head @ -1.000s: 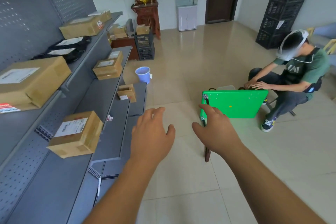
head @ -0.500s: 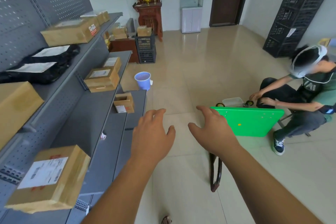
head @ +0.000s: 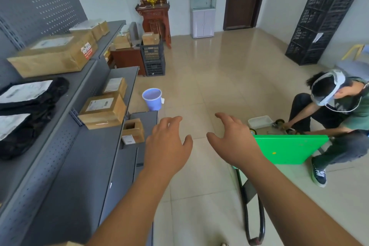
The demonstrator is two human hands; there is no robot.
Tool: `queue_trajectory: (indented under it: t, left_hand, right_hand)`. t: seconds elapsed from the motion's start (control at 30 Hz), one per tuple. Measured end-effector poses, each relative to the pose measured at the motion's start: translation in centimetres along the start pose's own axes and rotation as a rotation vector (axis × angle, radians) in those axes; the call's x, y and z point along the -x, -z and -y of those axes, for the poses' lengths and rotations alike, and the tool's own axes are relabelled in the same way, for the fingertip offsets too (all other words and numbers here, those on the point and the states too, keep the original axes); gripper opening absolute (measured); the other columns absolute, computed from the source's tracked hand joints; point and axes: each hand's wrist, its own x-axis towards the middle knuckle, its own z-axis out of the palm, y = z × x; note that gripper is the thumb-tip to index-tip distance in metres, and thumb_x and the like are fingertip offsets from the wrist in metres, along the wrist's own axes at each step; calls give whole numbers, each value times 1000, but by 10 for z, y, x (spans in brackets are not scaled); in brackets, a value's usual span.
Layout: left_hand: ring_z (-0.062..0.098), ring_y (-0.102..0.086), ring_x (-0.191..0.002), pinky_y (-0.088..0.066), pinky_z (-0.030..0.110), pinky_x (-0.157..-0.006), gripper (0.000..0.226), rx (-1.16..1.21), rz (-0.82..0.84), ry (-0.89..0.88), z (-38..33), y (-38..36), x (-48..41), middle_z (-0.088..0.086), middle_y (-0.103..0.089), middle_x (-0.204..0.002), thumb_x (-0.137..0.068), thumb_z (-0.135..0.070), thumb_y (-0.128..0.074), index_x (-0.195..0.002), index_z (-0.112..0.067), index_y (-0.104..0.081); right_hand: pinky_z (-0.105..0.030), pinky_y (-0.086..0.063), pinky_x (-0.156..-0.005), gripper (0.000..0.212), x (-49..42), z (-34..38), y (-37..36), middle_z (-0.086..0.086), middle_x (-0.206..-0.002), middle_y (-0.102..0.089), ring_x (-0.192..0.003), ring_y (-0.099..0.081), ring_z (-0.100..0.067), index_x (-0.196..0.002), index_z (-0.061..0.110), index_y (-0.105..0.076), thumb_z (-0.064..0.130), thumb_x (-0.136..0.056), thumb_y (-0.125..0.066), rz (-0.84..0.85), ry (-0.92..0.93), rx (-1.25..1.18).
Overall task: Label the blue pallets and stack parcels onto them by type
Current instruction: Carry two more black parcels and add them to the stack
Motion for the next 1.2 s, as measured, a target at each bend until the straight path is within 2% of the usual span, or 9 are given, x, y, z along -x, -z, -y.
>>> queue_trajectory:
  t: [0.2, 0.4, 0.57, 0.67, 0.8, 0.97, 1.07, 1.2]
  left_hand:
    - [26, -44, -132, -44, 46, -102, 58, -25, -25, 6, 7, -11, -92, -2, -47, -146, -95, -46, -56, -148, -28, -42]
    - [23, -45, -131, -45, 42, -101, 56, -45, -73, 83, 10, -19, -187, -5, -48, -145, -95, -46, -56, -148, -31, -44]
    - [23, -50, -122, -49, 42, -92, 51, -63, -149, 173, 31, -12, -244, -4, -52, -137, -93, -43, -59, -140, -27, -50]
    - [22, -52, -118, -46, 38, -89, 46, -62, -196, 238, 55, -2, -269, -6, -54, -133, -91, -41, -61, -134, -27, -53]
    - [25, -51, -121, -45, 40, -93, 52, -72, -250, 299, 90, 12, -299, -4, -52, -140, -92, -41, -62, -141, -29, -50]
    - [22, -50, -126, -50, 46, -98, 52, -76, -260, 332, 132, 35, -321, -5, -49, -143, -94, -42, -59, -142, -30, -46]
    - [23, -49, -126, -47, 46, -99, 54, -43, -345, 352, 156, 49, -329, -4, -51, -141, -92, -39, -61, -144, -29, -47]
    - [21, -46, -129, -44, 43, -100, 55, -76, -428, 436, 181, 67, -333, -5, -51, -142, -92, -39, -62, -144, -28, -48]
  right_hand:
    - [-52, -39, -111, 66, -99, 10, -10, 3, -154, -45, -137, -42, -31, -150, 32, -39, 46, -88, -58, -2, 44, -19]
    - [-49, -39, -111, 67, -212, 30, -17, 3, -153, -44, -137, -42, -27, -150, 32, -38, 45, -88, -58, 51, 147, -61]
    - [-47, -43, -107, 64, -288, 67, -34, 2, -149, -47, -133, -47, -29, -149, 29, -41, 43, -90, -61, 101, 274, -98]
    - [-46, -46, -100, 58, -316, 89, -48, 2, -142, -52, -126, -50, -29, -145, 29, -45, 41, -91, -61, 122, 329, -116]
    - [-45, -47, -95, 53, -350, 121, -70, 1, -135, -55, -121, -52, -30, -142, 29, -47, 40, -92, -62, 141, 393, -152]
    - [-43, -45, -103, 57, -382, 176, -99, 1, -146, -51, -129, -50, -29, -146, 29, -46, 38, -92, -63, 146, 457, -193]
    - [-44, -44, -106, 59, -392, 208, -118, 0, -145, -53, -132, -49, -28, -145, 26, -48, 38, -90, -64, 161, 519, -231]
    - [-30, -38, -95, 54, -403, 243, -146, 2, -141, -54, -129, -50, -23, -141, 30, -50, 37, -89, -63, 209, 606, -259]
